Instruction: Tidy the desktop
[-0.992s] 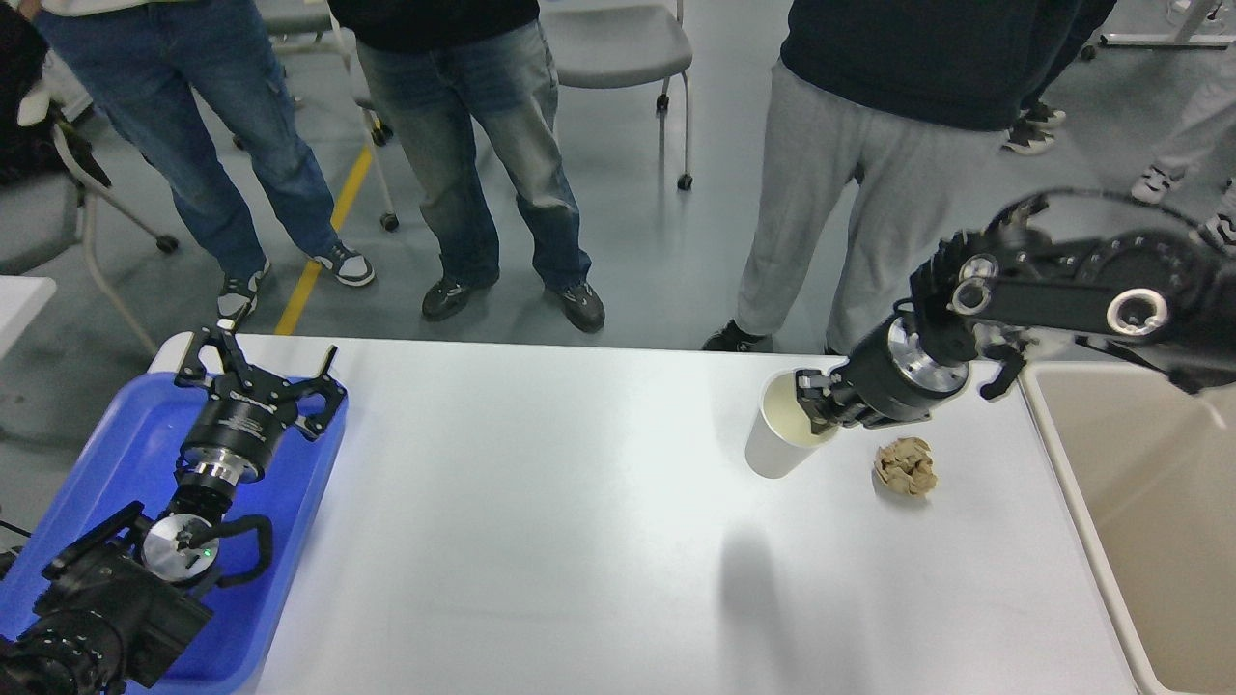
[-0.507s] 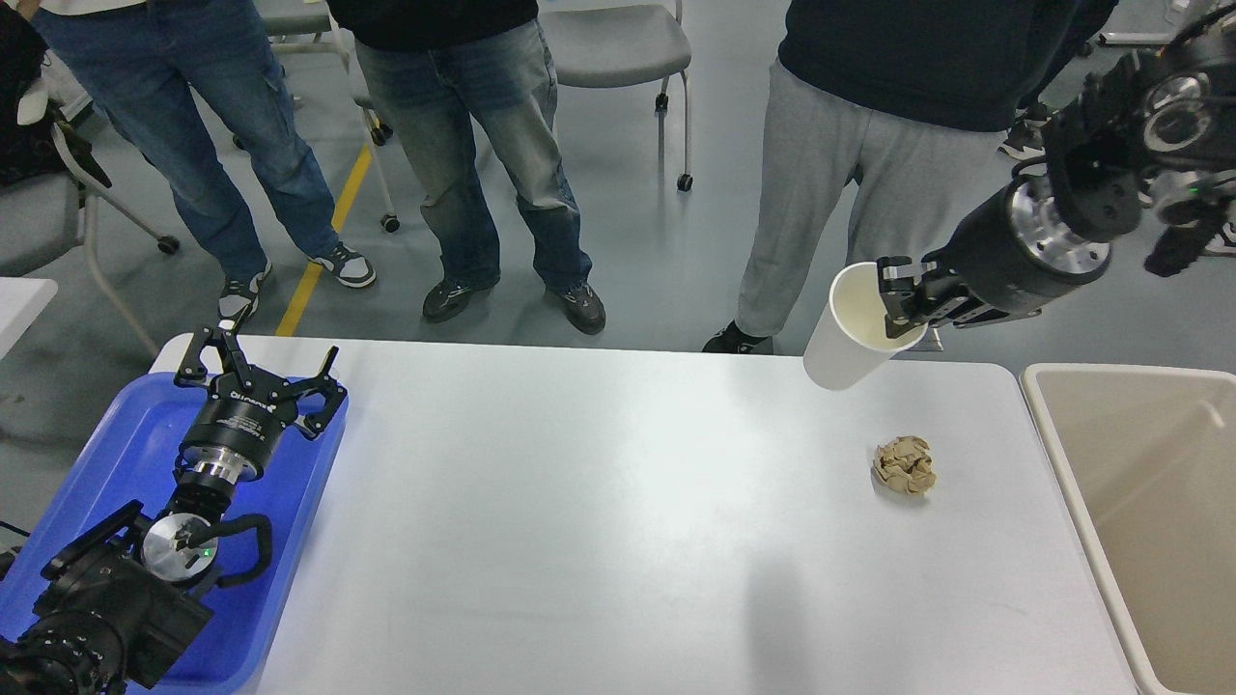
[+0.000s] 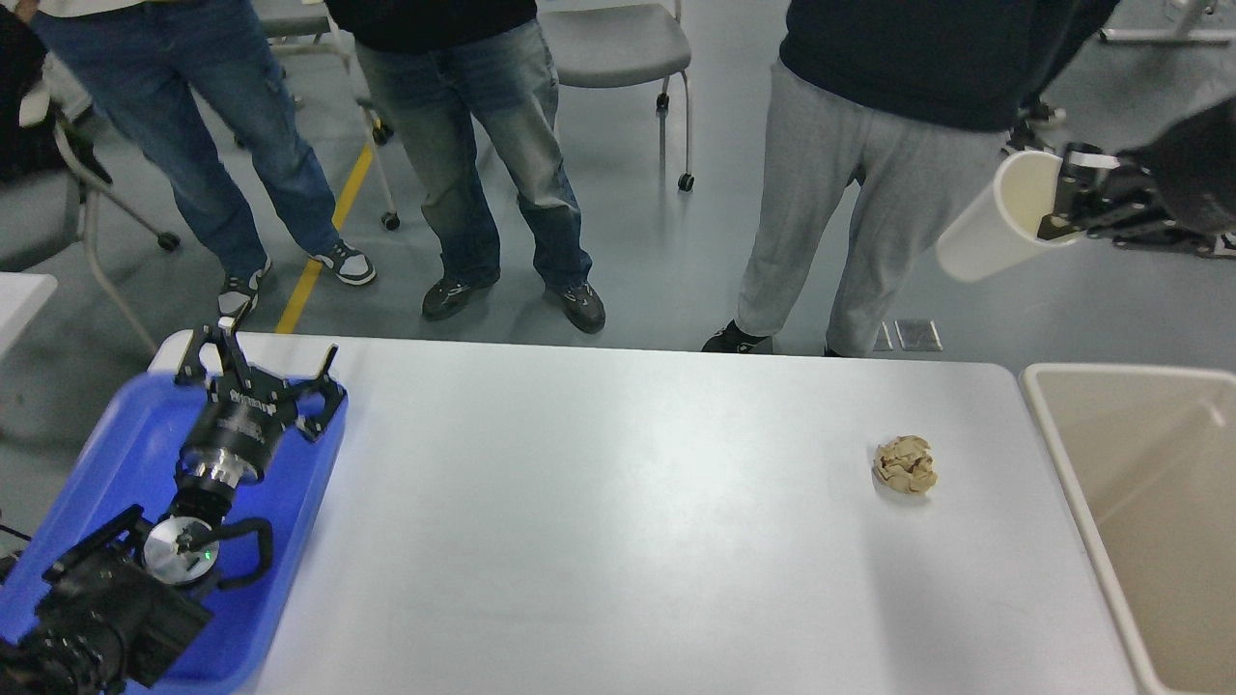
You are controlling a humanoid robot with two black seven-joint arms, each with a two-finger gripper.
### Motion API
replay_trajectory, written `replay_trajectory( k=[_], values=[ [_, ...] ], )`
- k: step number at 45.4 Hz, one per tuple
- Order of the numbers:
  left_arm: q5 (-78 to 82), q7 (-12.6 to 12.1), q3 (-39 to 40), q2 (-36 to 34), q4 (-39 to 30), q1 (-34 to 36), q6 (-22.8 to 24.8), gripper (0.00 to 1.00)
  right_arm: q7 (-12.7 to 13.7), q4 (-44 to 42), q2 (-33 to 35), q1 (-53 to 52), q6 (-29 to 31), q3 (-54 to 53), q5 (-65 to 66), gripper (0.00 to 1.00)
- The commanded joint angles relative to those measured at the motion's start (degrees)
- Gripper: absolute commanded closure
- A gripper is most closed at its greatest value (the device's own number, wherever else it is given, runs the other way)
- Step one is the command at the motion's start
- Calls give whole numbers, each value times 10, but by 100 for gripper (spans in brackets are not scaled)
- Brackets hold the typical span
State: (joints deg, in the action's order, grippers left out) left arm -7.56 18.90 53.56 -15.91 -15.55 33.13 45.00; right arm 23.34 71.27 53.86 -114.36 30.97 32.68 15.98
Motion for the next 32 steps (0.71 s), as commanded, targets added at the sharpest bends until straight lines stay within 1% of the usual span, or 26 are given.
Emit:
replay_trajectory(
  k=[1, 6, 11, 18, 23, 29, 32],
  values=[
    [0, 0, 1, 0, 0, 0, 0, 0, -16, -143, 75, 132, 2, -133, 19, 100],
    [0, 0, 1, 0, 0, 0, 0, 0, -38, -226, 75, 209, -2, -199, 19, 100],
    [0, 0, 0, 0, 0, 0, 0, 0, -57, -309, 61, 277, -9, -255, 17, 100],
    [0, 0, 1, 0, 1, 0, 0, 0, -75, -419, 24, 361, -51, -324, 12, 100],
    [0, 0, 1, 0, 0, 0, 0, 0, -84, -503, -19, 416, -81, -354, 10, 100],
    [0, 0, 1, 0, 0, 0, 0, 0, -100, -617, -90, 475, -124, -382, 7, 100],
    [0, 0, 1, 0, 0, 0, 0, 0, -102, -667, -124, 498, -151, -401, 7, 100]
  ],
)
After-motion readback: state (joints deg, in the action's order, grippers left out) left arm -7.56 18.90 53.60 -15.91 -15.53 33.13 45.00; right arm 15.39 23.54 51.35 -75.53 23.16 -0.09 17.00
